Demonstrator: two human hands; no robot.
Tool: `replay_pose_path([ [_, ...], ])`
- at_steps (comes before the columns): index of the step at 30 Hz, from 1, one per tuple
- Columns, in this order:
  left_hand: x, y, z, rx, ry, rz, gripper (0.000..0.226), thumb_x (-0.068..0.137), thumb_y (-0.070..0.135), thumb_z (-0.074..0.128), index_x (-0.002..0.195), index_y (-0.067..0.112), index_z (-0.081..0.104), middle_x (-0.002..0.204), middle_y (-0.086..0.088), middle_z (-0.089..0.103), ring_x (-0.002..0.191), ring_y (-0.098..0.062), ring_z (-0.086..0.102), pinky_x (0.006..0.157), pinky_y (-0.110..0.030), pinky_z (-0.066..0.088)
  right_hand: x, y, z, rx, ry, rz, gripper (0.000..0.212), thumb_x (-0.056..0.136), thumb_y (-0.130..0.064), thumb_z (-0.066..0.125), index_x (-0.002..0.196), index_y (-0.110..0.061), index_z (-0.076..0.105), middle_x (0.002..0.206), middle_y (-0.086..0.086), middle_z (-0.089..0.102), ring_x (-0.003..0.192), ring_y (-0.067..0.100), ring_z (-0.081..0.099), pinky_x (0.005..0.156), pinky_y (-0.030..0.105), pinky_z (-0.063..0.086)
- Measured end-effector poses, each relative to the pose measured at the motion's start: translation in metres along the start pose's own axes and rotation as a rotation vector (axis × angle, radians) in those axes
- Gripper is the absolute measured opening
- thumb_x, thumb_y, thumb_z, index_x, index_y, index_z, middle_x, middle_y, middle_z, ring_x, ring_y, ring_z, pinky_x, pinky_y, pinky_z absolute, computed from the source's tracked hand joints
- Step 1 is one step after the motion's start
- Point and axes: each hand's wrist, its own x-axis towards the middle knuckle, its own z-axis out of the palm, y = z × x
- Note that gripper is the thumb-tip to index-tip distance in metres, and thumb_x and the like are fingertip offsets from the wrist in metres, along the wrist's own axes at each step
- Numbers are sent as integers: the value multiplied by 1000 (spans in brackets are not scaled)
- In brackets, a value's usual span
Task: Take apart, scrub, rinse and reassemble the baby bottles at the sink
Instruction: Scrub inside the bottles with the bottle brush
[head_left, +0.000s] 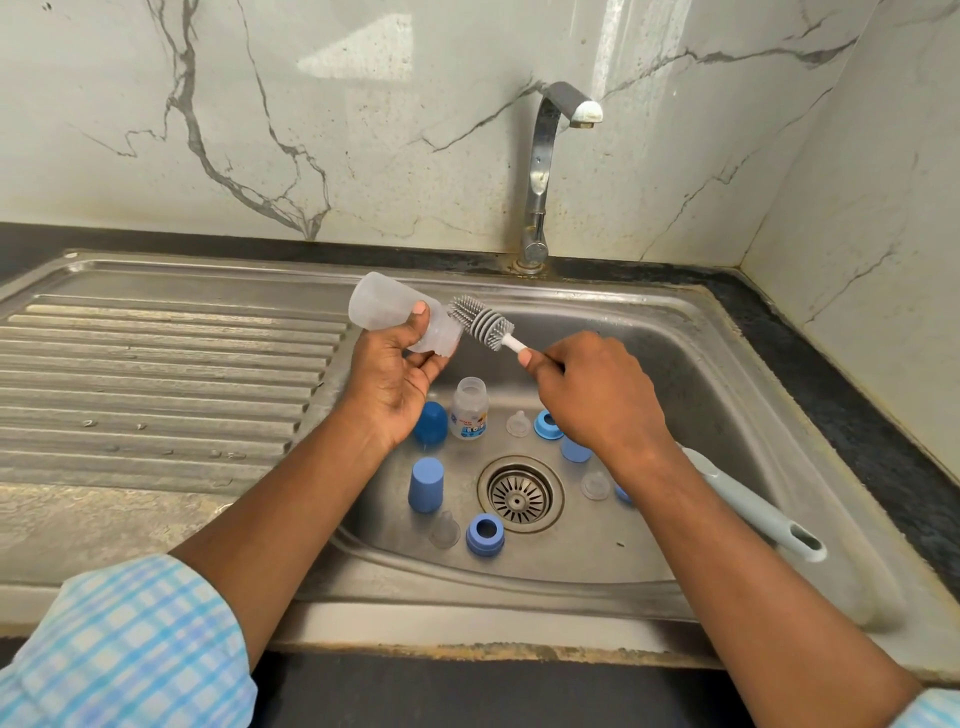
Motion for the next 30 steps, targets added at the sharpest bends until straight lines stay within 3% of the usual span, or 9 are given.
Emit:
replay_pose_path([
  [4, 2, 2, -3, -87, 12, -23, 22, 94, 2, 57, 115, 8, 57, 112, -12, 67, 111, -28, 64, 91, -40, 56, -1, -4, -1, 23, -9, -20, 51, 100, -48, 50, 56, -22, 44, 52, -3, 45, 46, 13, 38, 47, 26, 25],
  [7, 2, 4, -4, -158, -31, -43, 38, 83, 9, 65, 120, 9, 56, 111, -12, 67, 109, -28, 66, 91, -39, 56, -3, -4, -3, 28, -12, -25, 49, 99, -48, 51, 58, -22, 48, 52, -3, 48, 45, 12, 40, 47, 26, 27],
  [11, 0, 8, 1, 39, -35, -9, 44, 73, 29, 74, 112, 18, 57, 95, -1, 66, 89, -15, 66, 75, -28, 57, -5, -4, -3, -21, -35, -44, 43, 100, -49, 49, 66, -23, 56, 54, -4, 51, 46, 10, 43, 46, 24, 28],
  [14, 0, 10, 1, 77, 11, -17, 61, 66, 24, 79, 121, 18, 54, 91, 3, 70, 84, -11, 68, 64, -24, 56, -6, -6, -3, -7, -33, -69, 46, 100, -48, 50, 60, -24, 49, 52, -4, 47, 45, 10, 39, 46, 24, 26],
  [17, 0, 10, -1, 78, 33, -43, 52, 68, 18, 79, 116, 14, 60, 94, -2, 73, 84, -13, 72, 68, -26, 58, -6, -8, -4, 28, -23, -69, 49, 100, -48, 50, 57, -23, 46, 51, -3, 45, 45, 12, 38, 47, 25, 25],
  [21, 2, 9, -4, 44, -1, -82, 26, 85, 14, 72, 109, 12, 63, 98, -6, 74, 92, -18, 72, 79, -32, 59, -2, -5, -4, 102, 15, -40, 50, 99, -50, 50, 60, -19, 52, 52, -2, 48, 47, 15, 41, 48, 26, 27],
  [25, -2, 12, -1, 33, -57, -89, 40, 72, 18, 72, 110, 11, 61, 98, -7, 74, 95, -20, 71, 85, -35, 58, -1, -3, -8, 117, 28, -34, 47, 99, -51, 49, 69, -18, 62, 54, -1, 52, 48, 15, 43, 49, 27, 29],
  [30, -4, 12, -1, 17, -62, -94, 47, 70, 20, 72, 115, 9, 60, 101, -10, 74, 99, -23, 71, 81, -35, 59, 1, 0, -8, 86, 36, -17, 49, 99, -50, 49, 61, -20, 52, 53, -2, 48, 48, 14, 42, 49, 28, 27],
])
